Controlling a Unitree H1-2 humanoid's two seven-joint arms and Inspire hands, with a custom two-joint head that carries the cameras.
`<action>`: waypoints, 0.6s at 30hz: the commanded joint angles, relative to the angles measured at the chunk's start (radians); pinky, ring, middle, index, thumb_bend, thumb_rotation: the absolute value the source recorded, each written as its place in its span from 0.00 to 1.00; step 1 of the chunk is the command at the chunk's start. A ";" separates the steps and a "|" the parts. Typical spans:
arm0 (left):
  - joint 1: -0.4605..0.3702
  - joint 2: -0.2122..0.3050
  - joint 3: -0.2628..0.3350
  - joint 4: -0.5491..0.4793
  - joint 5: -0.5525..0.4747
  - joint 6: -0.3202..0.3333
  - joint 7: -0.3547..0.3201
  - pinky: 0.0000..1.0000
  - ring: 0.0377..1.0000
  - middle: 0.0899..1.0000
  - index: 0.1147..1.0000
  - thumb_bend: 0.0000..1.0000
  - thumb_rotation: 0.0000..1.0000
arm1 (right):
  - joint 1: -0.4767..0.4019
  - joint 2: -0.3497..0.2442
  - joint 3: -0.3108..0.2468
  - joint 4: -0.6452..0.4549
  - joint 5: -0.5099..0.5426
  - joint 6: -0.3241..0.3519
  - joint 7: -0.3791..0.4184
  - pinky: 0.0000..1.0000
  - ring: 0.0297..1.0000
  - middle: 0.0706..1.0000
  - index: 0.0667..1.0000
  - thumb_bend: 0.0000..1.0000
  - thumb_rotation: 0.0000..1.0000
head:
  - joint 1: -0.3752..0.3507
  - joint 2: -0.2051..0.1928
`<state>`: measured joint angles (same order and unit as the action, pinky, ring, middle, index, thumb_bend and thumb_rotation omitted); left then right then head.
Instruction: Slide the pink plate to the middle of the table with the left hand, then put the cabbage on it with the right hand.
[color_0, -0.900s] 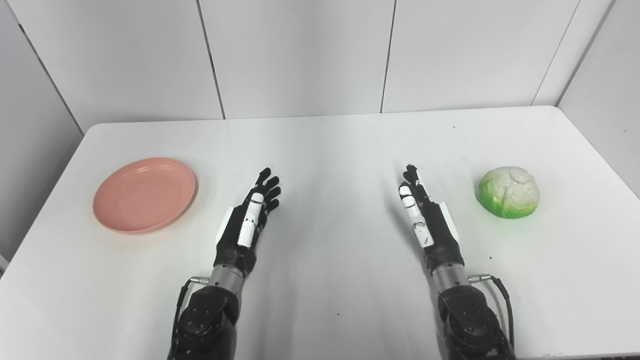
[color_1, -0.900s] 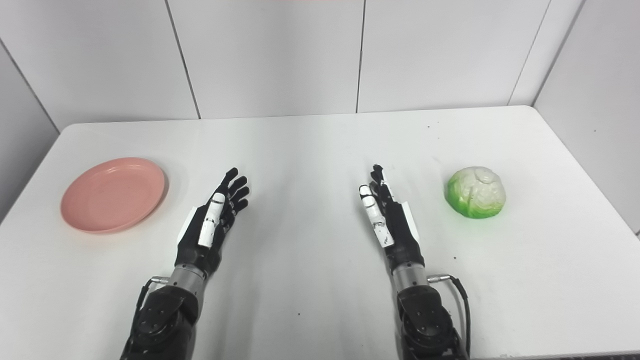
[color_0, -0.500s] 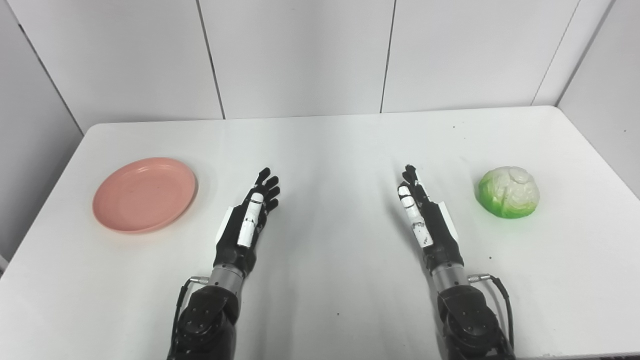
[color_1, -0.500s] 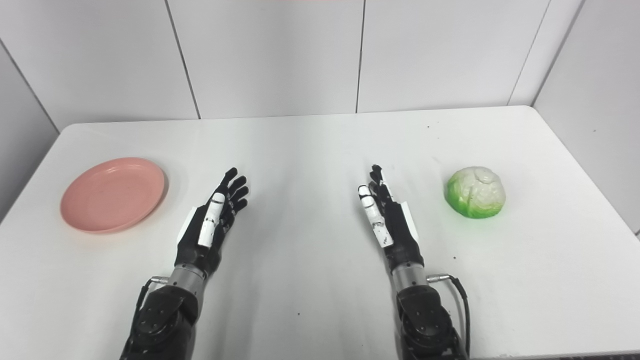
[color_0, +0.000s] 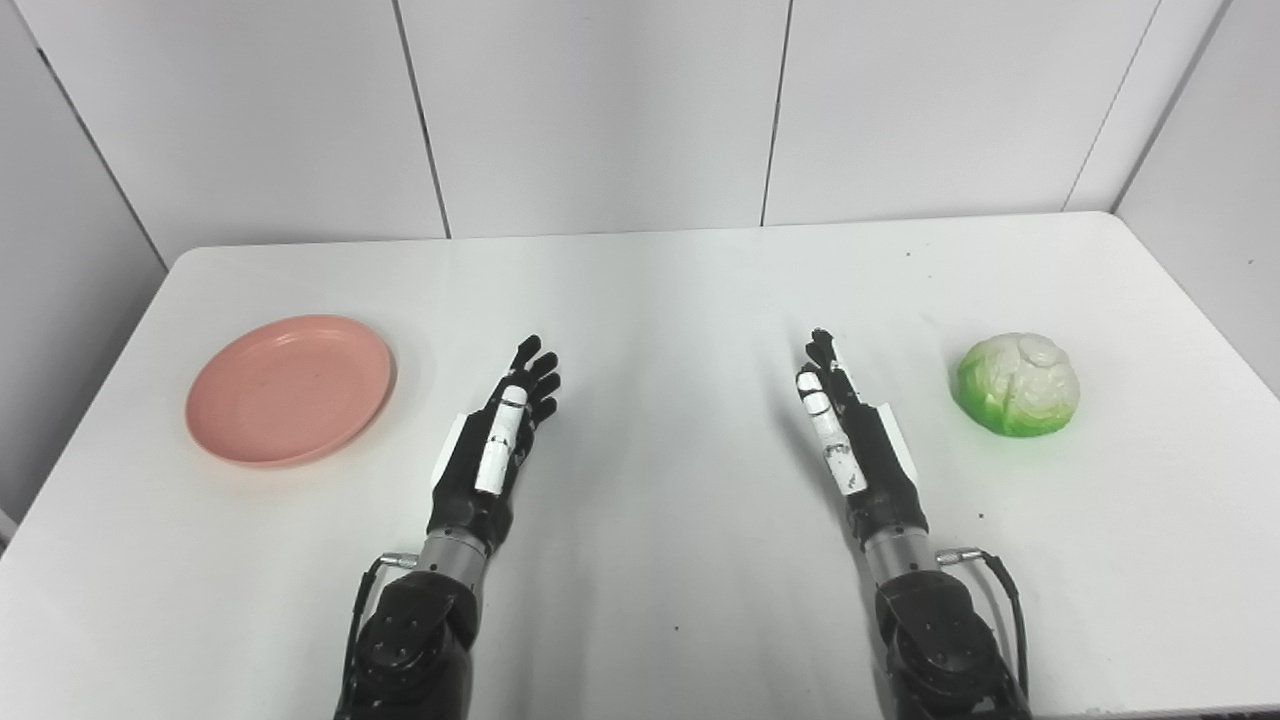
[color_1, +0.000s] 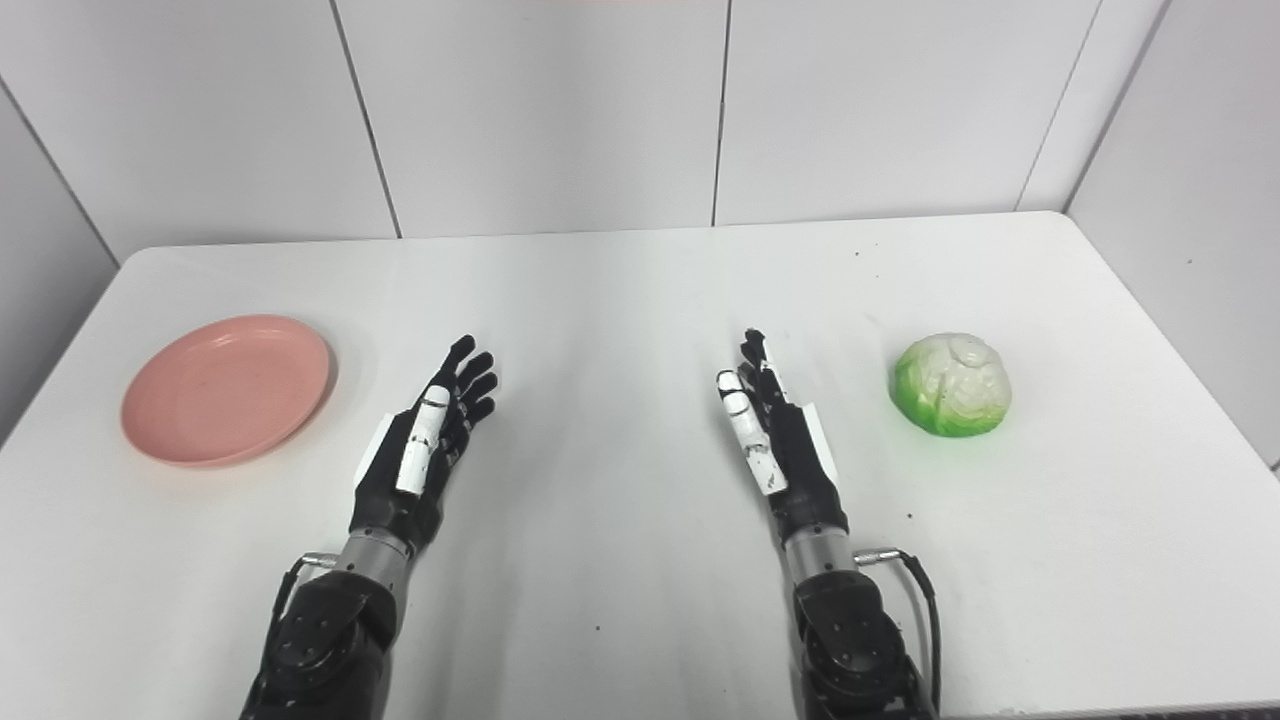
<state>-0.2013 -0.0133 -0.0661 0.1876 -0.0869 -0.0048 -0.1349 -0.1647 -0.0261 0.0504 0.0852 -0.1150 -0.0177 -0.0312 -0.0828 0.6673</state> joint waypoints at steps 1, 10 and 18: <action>0.033 0.007 -0.003 0.030 0.002 0.021 -0.007 0.94 0.94 0.94 0.93 0.40 1.00 | 0.019 -0.007 -0.004 0.014 0.001 -0.043 -0.001 0.94 0.95 0.97 0.98 0.28 1.00 | 0.000 0.000; 0.023 -0.024 -0.021 0.069 0.022 -0.001 0.012 0.95 0.94 0.94 0.93 0.42 1.00 | 0.024 -0.031 -0.028 0.015 0.069 -0.046 0.037 0.96 0.97 1.00 1.00 0.26 1.00 | 0.189 -0.048; 0.000 -0.076 -0.048 0.136 0.088 -0.034 0.066 0.93 0.93 0.94 0.93 0.43 1.00 | 0.030 -0.074 -0.048 0.026 0.120 -0.092 0.076 0.96 0.98 0.99 1.00 0.20 1.00 | 0.341 -0.109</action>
<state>-0.2339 -0.0625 -0.0920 0.2512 -0.0078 -0.0332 -0.0645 -0.1596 -0.0908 0.0122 0.0924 -0.0040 -0.0562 0.0340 0.2591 0.5569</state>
